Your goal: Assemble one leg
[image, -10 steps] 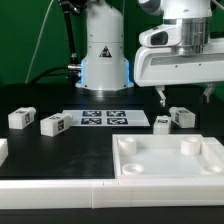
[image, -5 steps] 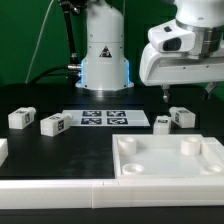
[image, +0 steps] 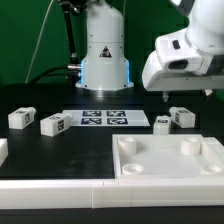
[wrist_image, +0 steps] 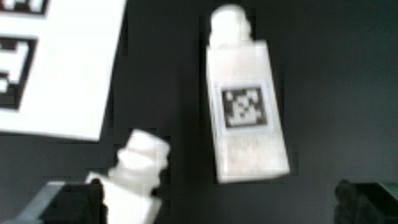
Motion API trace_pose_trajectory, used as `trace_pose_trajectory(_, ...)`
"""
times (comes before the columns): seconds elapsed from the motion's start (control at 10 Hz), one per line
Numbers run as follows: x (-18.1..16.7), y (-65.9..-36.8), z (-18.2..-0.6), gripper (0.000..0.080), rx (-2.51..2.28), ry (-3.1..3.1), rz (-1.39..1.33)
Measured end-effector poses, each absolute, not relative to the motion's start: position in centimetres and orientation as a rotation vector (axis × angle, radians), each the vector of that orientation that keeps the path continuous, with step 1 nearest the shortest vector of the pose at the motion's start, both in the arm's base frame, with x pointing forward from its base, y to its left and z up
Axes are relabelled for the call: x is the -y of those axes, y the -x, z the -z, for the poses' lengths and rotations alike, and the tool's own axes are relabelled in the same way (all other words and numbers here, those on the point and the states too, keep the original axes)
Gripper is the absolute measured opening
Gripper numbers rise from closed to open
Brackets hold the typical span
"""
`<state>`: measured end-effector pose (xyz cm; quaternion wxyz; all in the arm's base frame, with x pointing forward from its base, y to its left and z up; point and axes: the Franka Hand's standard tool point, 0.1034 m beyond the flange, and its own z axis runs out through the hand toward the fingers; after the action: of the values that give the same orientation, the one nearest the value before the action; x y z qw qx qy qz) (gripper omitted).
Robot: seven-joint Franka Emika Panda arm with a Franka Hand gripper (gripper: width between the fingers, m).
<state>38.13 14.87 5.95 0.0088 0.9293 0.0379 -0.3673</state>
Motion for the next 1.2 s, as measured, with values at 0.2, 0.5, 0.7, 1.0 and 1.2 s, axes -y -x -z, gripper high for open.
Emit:
trace_pose_trajectory(0.2, -15.3, -37.5, -5.7, 0.0649, -0.171, -2.868, 1.377)
trace_pose_trajectory(0.5, -16.3, -36.2, -4.4, 0.0649, -0.144, -2.857, 1.400)
trace_pose_trajectory(0.7, -16.6, -34.9, -3.3, 0.0649, -0.103, -2.811, 1.420)
trace_pose_trajectory(1.0, -16.5, -34.0, -2.1, 0.0649, -0.101, -2.802, 1.436)
trace_pose_trajectory(1.2, -16.4, -33.5, -1.7, 0.0649, -0.101, -2.805, 1.432)
